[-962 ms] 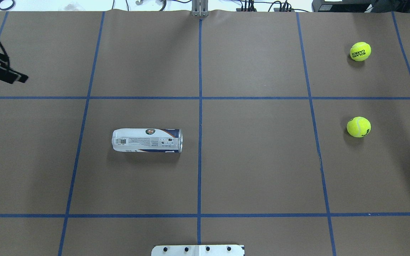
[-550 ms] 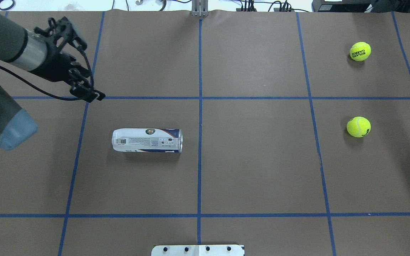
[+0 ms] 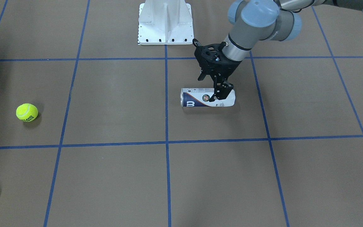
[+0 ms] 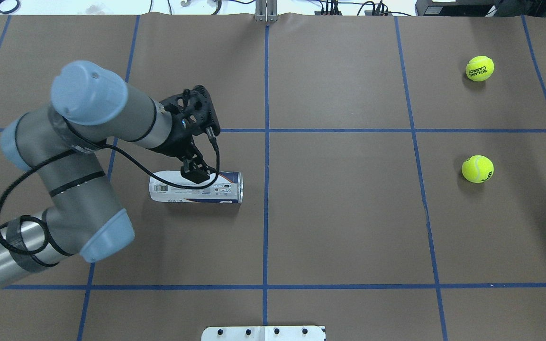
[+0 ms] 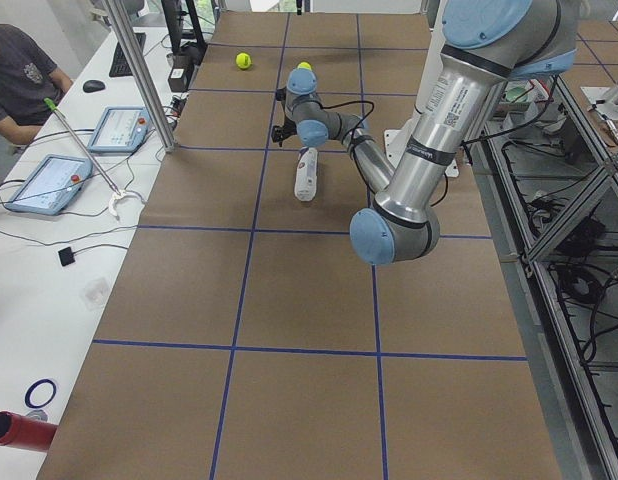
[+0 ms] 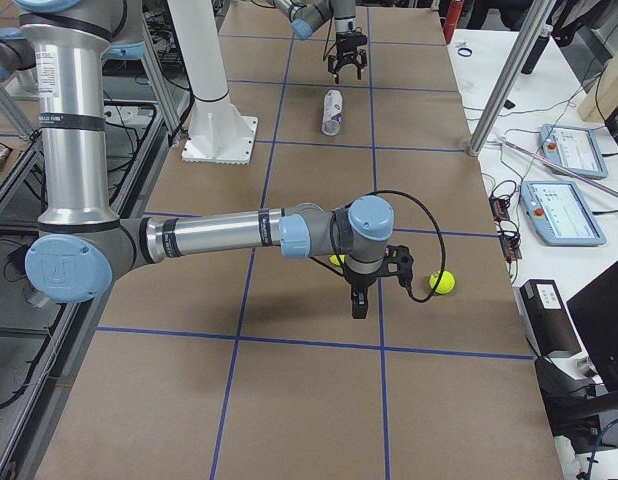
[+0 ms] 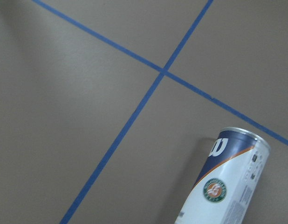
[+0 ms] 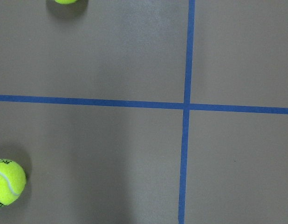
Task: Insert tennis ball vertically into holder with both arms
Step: 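Reach the left gripper down to the clear holder lying on its side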
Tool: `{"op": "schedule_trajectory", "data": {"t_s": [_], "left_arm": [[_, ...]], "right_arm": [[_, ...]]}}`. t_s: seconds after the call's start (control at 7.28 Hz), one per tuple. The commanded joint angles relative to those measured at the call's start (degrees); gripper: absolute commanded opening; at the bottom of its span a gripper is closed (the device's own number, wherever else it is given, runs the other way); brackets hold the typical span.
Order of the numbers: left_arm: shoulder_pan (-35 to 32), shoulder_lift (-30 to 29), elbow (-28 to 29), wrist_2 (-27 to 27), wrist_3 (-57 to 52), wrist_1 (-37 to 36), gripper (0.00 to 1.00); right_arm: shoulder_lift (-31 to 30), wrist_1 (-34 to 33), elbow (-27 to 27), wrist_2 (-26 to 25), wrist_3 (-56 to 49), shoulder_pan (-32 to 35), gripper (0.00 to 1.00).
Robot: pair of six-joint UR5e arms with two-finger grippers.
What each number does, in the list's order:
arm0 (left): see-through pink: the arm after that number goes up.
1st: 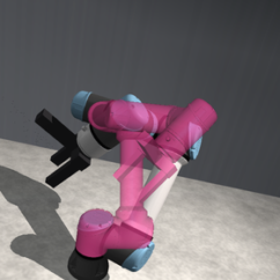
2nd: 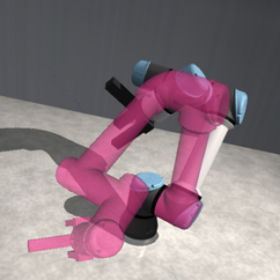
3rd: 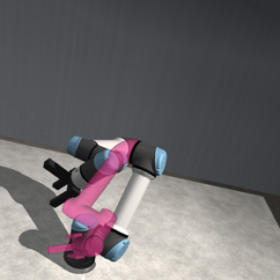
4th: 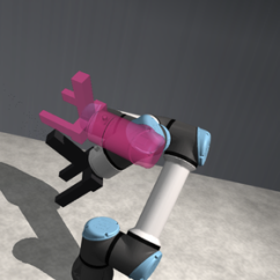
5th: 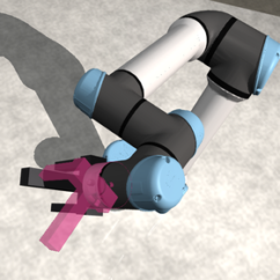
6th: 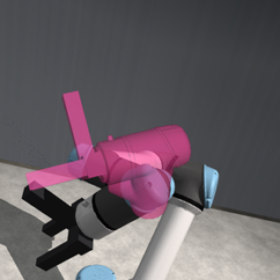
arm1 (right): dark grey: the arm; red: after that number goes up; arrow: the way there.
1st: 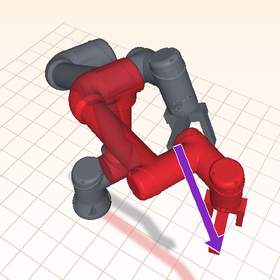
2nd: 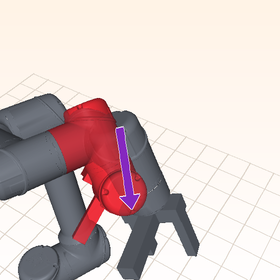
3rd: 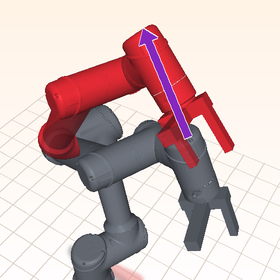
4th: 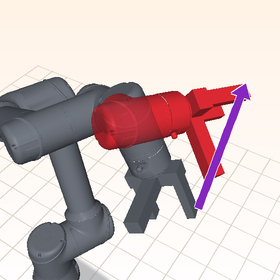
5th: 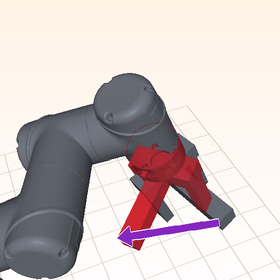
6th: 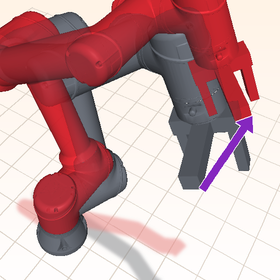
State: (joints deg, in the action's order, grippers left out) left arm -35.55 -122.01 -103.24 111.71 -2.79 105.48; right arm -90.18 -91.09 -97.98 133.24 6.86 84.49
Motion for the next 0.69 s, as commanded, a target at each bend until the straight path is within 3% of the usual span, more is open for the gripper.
{"op": "schedule_trajectory", "data": {"t_s": [0.0, 0.27, 0.55], "left_arm": [[4.61, -4.20, 0.32, -3.69, -7.73, -9.31, 0.99], [6.37, -7.43, 3.28, -6.48, -10.57, -13.71, 0.99], [10.84, -10.16, 6.98, -15.08, -13.88, -13.81, 0.99]], "right_arm": [[0.00, 0.03, 0.24, 0.09, 0.00, -0.03, 1.00], [0.00, 0.03, 0.16, 0.09, 0.00, -0.11, 1.00], [0.00, 0.21, 0.24, 0.09, 0.00, -0.11, 1.00]]}}
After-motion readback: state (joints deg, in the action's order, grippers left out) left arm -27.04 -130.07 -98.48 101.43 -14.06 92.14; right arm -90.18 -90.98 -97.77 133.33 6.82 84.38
